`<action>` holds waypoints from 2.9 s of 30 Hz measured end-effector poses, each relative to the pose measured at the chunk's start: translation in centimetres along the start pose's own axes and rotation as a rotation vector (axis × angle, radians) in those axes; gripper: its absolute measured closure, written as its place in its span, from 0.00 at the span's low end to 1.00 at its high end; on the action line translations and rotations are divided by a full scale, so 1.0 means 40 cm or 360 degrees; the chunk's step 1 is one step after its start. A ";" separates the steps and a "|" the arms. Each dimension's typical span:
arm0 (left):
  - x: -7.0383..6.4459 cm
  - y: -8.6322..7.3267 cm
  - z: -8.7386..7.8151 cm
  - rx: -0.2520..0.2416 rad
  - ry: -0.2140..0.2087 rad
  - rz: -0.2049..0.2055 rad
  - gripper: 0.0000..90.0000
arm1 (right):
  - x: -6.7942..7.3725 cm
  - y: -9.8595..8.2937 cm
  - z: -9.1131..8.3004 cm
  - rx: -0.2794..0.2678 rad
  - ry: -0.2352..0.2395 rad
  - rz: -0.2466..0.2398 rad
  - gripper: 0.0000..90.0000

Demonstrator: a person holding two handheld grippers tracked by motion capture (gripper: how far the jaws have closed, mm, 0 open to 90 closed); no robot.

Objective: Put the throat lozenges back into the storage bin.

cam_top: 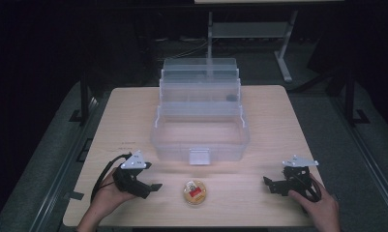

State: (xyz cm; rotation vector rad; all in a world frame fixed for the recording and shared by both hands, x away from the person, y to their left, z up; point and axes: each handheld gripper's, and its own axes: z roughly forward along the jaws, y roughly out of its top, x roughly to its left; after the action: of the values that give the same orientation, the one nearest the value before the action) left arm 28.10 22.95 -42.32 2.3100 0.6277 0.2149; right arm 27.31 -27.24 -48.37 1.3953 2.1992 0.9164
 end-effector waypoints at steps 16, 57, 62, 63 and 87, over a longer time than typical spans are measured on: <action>-0.021 0.040 0.024 0.0015 -0.0069 0.0065 0.15 | 0.000 0.000 0.000 0.0000 0.0000 0.0000 0.00; -0.066 0.121 0.076 0.0027 -0.0181 0.0191 0.15 | 0.000 0.000 0.000 0.0000 0.0000 0.0000 0.00; -0.073 0.130 0.085 0.0029 -0.0199 0.0209 0.15 | 0.000 0.000 0.000 0.0000 0.0000 0.0000 0.00; -0.073 0.130 0.085 0.0029 -0.0199 0.0209 0.15 | 0.000 0.000 0.000 0.0000 0.0000 0.0000 0.00; -0.102 0.165 0.125 0.0104 -0.0289 0.0293 0.15 | 0.000 0.000 0.000 0.0000 0.0000 0.0000 0.00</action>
State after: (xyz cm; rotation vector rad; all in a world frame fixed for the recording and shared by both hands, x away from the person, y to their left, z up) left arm 28.66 13.78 -41.32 2.4178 0.3361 0.0690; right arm 27.31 -27.24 -48.37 1.3952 2.1993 0.9164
